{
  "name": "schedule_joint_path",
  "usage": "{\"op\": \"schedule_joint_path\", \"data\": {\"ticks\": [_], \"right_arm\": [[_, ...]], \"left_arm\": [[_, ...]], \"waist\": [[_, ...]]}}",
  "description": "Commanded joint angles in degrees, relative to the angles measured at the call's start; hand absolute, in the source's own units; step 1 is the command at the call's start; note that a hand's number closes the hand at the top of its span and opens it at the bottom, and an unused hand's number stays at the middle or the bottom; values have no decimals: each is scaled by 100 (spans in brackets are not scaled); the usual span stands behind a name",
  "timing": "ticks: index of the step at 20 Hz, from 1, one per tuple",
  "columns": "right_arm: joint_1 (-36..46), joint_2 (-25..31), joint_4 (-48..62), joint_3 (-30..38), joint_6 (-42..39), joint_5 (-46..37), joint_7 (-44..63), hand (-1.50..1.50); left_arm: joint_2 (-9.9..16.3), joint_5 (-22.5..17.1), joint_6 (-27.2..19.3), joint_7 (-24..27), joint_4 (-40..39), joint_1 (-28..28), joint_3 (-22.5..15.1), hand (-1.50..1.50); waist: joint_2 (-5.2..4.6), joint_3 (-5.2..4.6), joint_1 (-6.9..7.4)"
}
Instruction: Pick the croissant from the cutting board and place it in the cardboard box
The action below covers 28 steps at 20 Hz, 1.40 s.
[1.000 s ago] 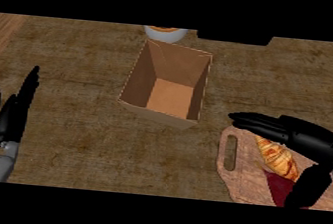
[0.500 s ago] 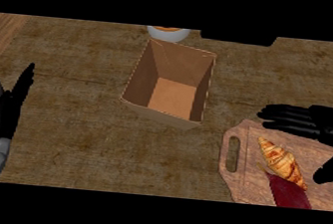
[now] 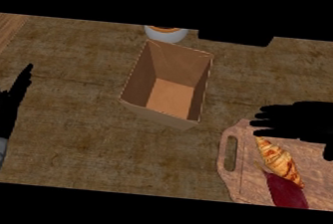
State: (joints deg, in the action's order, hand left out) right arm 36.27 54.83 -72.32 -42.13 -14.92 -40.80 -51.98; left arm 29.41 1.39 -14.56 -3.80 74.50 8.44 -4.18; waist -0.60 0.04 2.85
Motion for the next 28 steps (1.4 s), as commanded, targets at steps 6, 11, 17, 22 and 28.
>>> {"op": "schedule_joint_path", "data": {"ticks": [6, 11, 17, 22, 28], "right_arm": [[555, -944, 1016, -550, -147, -1616, -37, -150], [346, -1073, 872, -344, -94, -2148, 97, -150], [46, -1593, 1290, -129, 181, -2719, -12, -150], [-16, -1465, 829, 181, -321, -2862, -291, -150], [-409, -1336, 502, 165, -316, -2823, -572, -150]], "left_arm": [[-37, 15, 107, -7, 41, -207, 242, 0], [-147, 219, 40, -265, 343, -213, 279, 0], [-313, 384, 109, -4, 169, -346, 432, 0], [-390, 474, 255, -38, 131, -253, 516, 0], [-360, 501, 303, 49, 275, -462, 678, 0]], "waist": [[44, -4, -171], [65, -4, -249], [59, -4, -248], [65, -5, -277], [76, -5, -276]]}}
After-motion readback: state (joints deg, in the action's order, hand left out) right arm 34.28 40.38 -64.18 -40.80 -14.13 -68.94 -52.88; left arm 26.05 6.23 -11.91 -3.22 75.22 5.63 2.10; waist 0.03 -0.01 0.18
